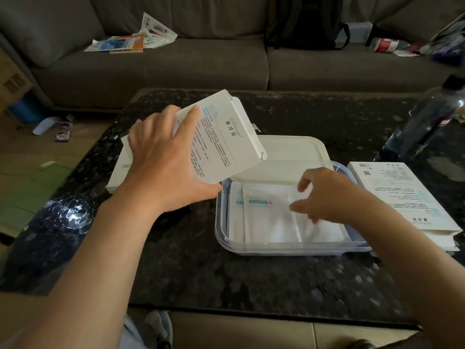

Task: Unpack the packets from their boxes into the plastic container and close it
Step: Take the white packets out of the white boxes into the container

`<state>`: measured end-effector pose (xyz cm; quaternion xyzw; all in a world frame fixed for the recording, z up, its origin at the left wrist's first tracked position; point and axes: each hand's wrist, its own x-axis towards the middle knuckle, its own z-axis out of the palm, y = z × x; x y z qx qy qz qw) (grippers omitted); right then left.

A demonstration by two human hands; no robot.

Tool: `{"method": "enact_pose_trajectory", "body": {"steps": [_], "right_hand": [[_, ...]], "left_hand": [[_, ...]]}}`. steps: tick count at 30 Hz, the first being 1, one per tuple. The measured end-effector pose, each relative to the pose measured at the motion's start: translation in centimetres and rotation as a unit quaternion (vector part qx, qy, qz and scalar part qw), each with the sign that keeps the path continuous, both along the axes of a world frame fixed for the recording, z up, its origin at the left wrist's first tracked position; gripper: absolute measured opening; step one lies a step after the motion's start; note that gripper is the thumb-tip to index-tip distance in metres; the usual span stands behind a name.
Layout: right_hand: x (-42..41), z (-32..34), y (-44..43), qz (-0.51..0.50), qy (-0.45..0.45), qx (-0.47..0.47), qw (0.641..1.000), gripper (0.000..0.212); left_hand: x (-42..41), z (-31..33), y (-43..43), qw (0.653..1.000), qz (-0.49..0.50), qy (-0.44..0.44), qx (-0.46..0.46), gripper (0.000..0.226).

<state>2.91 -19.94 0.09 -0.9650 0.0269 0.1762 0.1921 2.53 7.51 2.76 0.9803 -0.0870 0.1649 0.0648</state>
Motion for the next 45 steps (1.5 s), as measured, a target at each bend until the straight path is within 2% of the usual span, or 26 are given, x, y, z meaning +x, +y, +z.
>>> {"method": "enact_pose_trajectory", "body": {"steps": [3,6,8,12,20,29,37,39,40,42,43,45], "right_hand": [[-0.1,-0.5,0.1,-0.066,0.081,0.076,0.992,0.028],[0.0,-1.1,0.6,-0.094,0.089,0.106,0.986,0.022],[0.3,-1.5,0.8,-0.106,0.076,0.107,0.986,0.017],[1.2,-2.5,0.3,-0.121,-0.022,0.025,0.992,0.020],[0.9,-0.6,-0.6,-0.203,0.091,0.196,0.955,0.011],[0.5,-0.9,0.4,-0.208,0.132,0.245,0.938,0.015],[0.4,-1.7,1.9,-0.167,0.111,0.233,0.952,0.016],[0.3,-2.0,2.0,-0.138,0.093,0.200,0.966,0.016],[0.2,-2.2,2.1,-0.102,0.069,0.152,0.981,0.019],[-0.1,-2.3,2.5,0.001,-0.009,0.050,0.999,0.037],[-0.4,-2.3,2.9,0.057,-0.044,0.025,0.997,0.049],[-0.8,-2.2,3.5,0.169,-0.057,0.021,0.984,0.075]], "left_hand": [[0.1,0.0,-0.1,1.000,-0.002,-0.001,-0.002,0.127],[0.1,0.0,-0.1,1.000,-0.005,-0.006,-0.003,0.127],[0.1,-0.1,-0.1,1.000,-0.007,-0.007,0.000,0.126],[0.0,-0.1,0.0,1.000,-0.007,-0.003,0.004,0.125],[-0.1,0.1,-0.2,1.000,-0.012,0.002,0.001,0.125],[-0.2,0.0,-0.4,1.000,-0.010,0.002,0.003,0.125],[-0.1,0.1,-0.1,1.000,-0.006,0.005,0.006,0.128],[-0.1,0.1,-0.1,1.000,-0.006,0.006,0.003,0.128],[-0.1,0.1,-0.1,1.000,-0.007,0.005,0.001,0.127],[-0.2,0.1,-0.1,1.000,-0.009,0.002,-0.001,0.127],[-0.2,0.1,-0.2,1.000,-0.009,0.001,-0.001,0.127],[-0.2,0.2,-0.3,1.000,-0.008,0.001,-0.002,0.127]]}}
